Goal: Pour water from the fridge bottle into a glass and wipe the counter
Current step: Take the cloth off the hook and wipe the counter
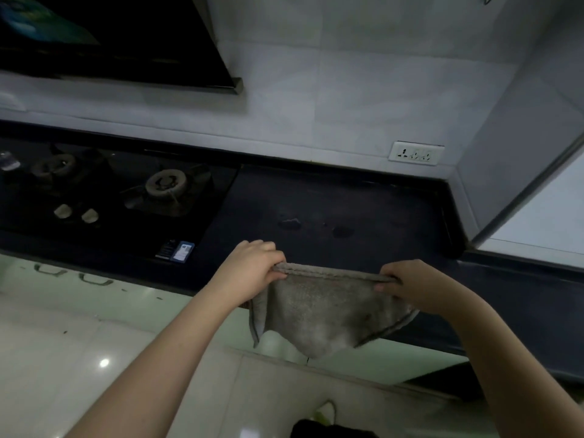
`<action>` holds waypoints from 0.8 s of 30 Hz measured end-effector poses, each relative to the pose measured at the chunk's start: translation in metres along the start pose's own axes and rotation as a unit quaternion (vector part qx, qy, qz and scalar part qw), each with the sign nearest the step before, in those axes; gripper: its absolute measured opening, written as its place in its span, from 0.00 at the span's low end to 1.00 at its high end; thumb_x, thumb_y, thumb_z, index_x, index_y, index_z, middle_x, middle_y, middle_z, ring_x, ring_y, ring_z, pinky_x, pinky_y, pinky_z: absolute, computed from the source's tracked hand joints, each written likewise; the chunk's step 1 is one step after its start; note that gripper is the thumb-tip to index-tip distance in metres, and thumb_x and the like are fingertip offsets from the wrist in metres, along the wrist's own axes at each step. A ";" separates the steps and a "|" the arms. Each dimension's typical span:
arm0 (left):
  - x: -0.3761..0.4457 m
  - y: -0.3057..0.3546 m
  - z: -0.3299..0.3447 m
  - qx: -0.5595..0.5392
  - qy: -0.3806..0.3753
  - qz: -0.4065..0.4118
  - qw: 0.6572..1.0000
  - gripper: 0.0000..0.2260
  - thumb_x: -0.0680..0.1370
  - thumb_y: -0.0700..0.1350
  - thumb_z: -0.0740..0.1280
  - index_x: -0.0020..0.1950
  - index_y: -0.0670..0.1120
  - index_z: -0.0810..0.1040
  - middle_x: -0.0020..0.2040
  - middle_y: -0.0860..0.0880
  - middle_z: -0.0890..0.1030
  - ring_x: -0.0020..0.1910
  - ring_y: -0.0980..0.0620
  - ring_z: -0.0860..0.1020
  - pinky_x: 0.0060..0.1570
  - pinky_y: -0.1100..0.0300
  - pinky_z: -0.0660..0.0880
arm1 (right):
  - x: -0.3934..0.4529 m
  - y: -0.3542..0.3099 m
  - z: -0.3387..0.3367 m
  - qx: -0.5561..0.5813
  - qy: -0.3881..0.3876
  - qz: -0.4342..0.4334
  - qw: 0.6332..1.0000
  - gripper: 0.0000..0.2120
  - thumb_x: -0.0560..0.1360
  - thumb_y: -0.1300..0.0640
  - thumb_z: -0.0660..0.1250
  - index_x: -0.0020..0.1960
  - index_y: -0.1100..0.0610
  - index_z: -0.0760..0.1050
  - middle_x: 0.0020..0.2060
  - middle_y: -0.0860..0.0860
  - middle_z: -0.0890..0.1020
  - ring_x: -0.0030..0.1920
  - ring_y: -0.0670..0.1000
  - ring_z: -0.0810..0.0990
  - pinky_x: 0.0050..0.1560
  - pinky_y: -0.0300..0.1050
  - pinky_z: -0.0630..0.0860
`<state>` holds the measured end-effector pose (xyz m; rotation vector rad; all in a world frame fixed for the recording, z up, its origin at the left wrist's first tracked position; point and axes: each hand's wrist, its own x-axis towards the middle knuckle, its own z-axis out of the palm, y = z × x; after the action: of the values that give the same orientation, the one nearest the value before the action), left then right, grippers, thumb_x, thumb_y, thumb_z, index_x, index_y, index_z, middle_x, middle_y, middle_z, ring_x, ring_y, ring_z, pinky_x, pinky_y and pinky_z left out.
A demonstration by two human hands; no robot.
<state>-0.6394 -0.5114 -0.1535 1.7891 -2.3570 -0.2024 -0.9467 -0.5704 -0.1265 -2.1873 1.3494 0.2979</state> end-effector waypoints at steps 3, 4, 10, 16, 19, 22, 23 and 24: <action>0.023 -0.011 0.000 0.001 -0.017 -0.002 1.000 0.10 0.79 0.54 0.66 0.55 0.51 0.80 0.46 0.55 0.74 0.52 0.53 0.73 0.48 0.60 0.61 | 0.023 0.009 -0.007 0.012 0.002 -0.010 1.000 0.11 0.80 0.47 0.62 0.46 0.53 0.76 0.41 0.49 0.79 0.41 0.48 0.77 0.40 0.40 0.70; 0.032 -0.015 0.000 0.002 -0.024 -0.003 1.000 0.09 0.79 0.54 0.66 0.55 0.51 0.80 0.46 0.56 0.74 0.51 0.54 0.73 0.49 0.60 0.62 | 0.031 0.014 -0.010 0.020 0.006 -0.014 1.000 0.10 0.80 0.47 0.62 0.45 0.52 0.75 0.40 0.48 0.79 0.40 0.48 0.77 0.40 0.40 0.70; 0.082 -0.033 0.003 0.026 -0.050 -0.016 0.998 0.10 0.78 0.54 0.68 0.57 0.53 0.79 0.47 0.56 0.73 0.53 0.54 0.73 0.48 0.59 0.60 | 0.078 0.042 -0.029 0.046 0.019 -0.031 0.998 0.04 0.79 0.52 0.64 0.46 0.47 0.76 0.42 0.44 0.80 0.43 0.46 0.78 0.47 0.43 0.75; 0.122 -0.049 0.006 0.028 -0.055 -0.034 0.998 0.12 0.77 0.52 0.69 0.59 0.53 0.78 0.51 0.55 0.75 0.54 0.53 0.72 0.53 0.59 0.64 | 0.120 0.051 -0.048 0.033 0.061 -0.022 0.997 0.06 0.79 0.55 0.63 0.50 0.50 0.79 0.45 0.46 0.80 0.45 0.45 0.78 0.49 0.44 0.76; 0.146 -0.058 -0.001 0.023 -0.033 -0.026 0.999 0.13 0.77 0.52 0.70 0.60 0.53 0.78 0.49 0.57 0.73 0.54 0.53 0.72 0.51 0.59 0.63 | 0.138 0.051 -0.066 0.020 0.089 -0.028 0.995 0.07 0.80 0.56 0.62 0.52 0.51 0.79 0.47 0.47 0.81 0.48 0.48 0.78 0.49 0.42 0.74; 0.173 -0.069 -0.022 0.017 -0.029 -0.010 0.999 0.13 0.76 0.54 0.70 0.58 0.53 0.79 0.48 0.56 0.73 0.55 0.52 0.73 0.50 0.57 0.63 | 0.145 0.047 -0.094 -0.004 0.091 -0.047 0.995 0.08 0.80 0.56 0.64 0.56 0.54 0.79 0.50 0.49 0.81 0.50 0.50 0.78 0.52 0.43 0.73; 0.183 -0.073 -0.032 0.023 -0.033 0.000 0.999 0.13 0.76 0.55 0.70 0.58 0.53 0.79 0.49 0.55 0.75 0.55 0.51 0.74 0.52 0.56 0.65 | 0.144 0.045 -0.106 -0.007 0.103 -0.052 0.993 0.07 0.79 0.56 0.65 0.55 0.54 0.80 0.50 0.50 0.82 0.51 0.50 0.79 0.53 0.44 0.73; 0.192 -0.076 -0.044 0.025 -0.038 0.012 0.999 0.13 0.75 0.56 0.70 0.57 0.52 0.80 0.50 0.53 0.77 0.55 0.50 0.75 0.53 0.55 0.67 | 0.142 0.042 -0.118 -0.005 0.114 -0.052 0.992 0.07 0.78 0.56 0.66 0.55 0.55 0.80 0.49 0.50 0.82 0.50 0.50 0.79 0.54 0.45 0.74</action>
<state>-0.6086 -0.7174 -0.1157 1.8062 -2.4548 -0.2156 -0.9278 -0.7584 -0.1076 -2.3470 1.3477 0.0149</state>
